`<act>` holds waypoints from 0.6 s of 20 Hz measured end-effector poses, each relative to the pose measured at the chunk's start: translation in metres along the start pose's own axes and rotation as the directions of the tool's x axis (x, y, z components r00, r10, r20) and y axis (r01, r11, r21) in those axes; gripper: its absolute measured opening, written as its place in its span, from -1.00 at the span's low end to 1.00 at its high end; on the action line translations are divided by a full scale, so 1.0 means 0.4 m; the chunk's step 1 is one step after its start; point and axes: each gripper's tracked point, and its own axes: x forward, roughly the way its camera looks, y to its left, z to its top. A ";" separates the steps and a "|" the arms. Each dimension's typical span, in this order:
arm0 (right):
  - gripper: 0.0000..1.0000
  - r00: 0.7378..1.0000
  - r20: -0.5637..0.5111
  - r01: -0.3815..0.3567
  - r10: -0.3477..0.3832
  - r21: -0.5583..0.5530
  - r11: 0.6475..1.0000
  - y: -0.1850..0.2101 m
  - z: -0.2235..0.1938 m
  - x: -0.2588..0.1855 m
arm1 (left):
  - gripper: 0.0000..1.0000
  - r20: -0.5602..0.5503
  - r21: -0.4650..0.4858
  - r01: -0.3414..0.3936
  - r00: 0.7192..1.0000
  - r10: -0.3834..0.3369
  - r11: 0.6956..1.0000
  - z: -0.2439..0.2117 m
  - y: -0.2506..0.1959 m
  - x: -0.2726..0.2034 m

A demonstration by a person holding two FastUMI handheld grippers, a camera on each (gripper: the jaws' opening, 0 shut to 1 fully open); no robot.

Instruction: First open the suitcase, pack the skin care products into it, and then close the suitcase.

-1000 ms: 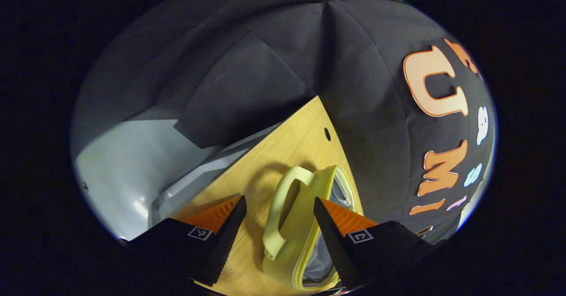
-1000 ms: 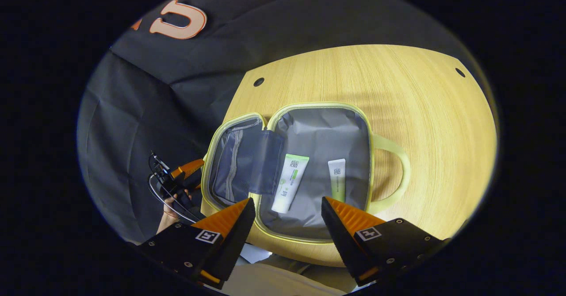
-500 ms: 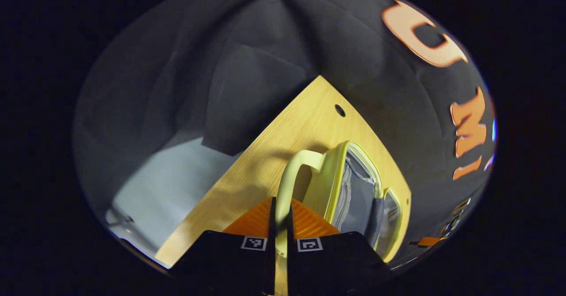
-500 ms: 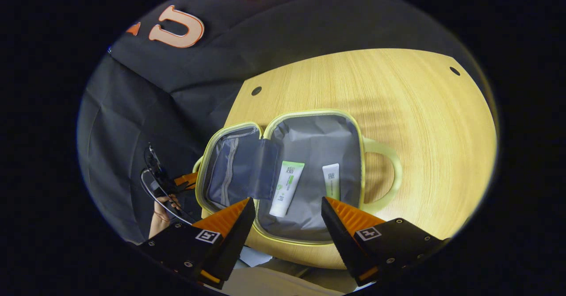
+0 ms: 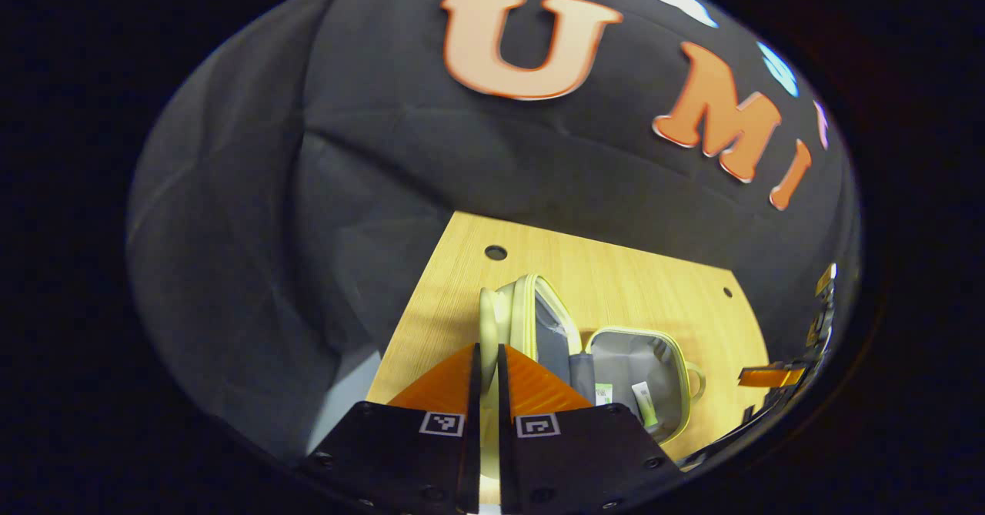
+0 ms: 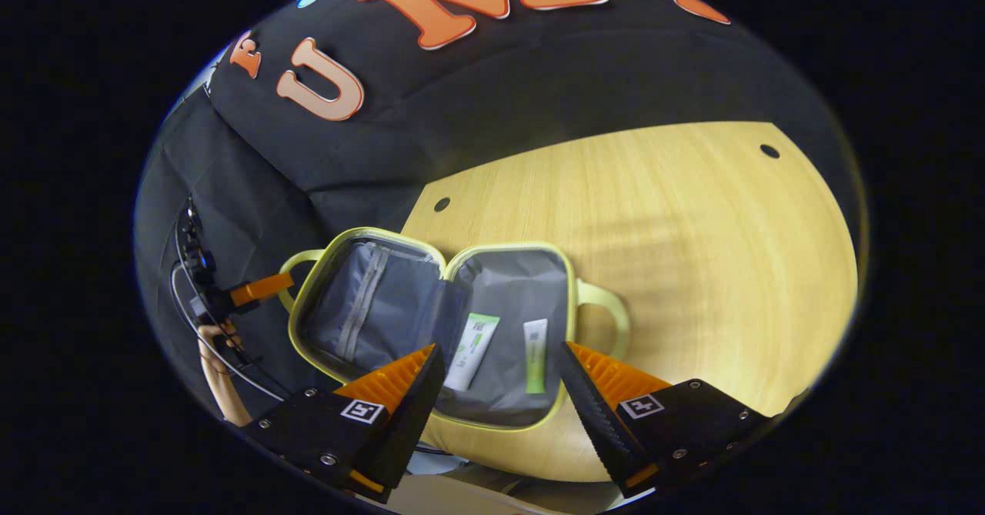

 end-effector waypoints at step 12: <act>0.91 0.979 0.201 0.047 -0.038 -0.041 0.998 -0.291 0.119 -0.286 | -0.85 0.066 0.332 -0.123 0.992 0.107 0.935 0.013 -0.521 -0.071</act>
